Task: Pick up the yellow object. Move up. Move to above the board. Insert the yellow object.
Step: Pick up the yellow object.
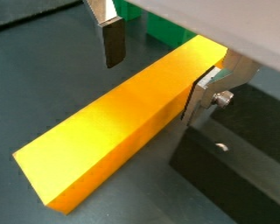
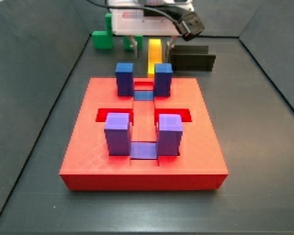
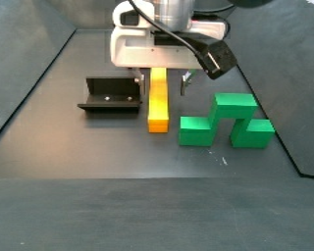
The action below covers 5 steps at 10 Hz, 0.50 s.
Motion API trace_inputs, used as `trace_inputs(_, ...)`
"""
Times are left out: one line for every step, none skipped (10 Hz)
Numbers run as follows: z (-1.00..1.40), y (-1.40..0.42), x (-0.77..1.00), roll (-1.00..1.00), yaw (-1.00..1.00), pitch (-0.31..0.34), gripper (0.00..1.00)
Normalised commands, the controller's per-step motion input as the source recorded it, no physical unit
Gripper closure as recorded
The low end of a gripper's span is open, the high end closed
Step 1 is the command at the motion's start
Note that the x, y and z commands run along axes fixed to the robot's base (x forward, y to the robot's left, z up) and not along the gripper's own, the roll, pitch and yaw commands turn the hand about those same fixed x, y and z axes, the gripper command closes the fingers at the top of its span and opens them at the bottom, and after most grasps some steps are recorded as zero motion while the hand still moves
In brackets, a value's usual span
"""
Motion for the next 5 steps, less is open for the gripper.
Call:
trace_inputs(-0.23, 0.00, -0.11, 0.00, -0.01, -0.029, 0.00)
trace_inputs(-0.14, 0.00, -0.08, 0.00, -0.05, -0.001, 0.00)
trace_inputs(-0.01, 0.00, -0.02, -0.03, -0.21, -0.016, 0.00)
trace_inputs(-0.05, 0.00, 0.00, -0.05, -0.27, -0.053, 0.00)
trace_inputs(-0.06, 0.00, 0.00, -0.01, -0.30, -0.031, 0.00)
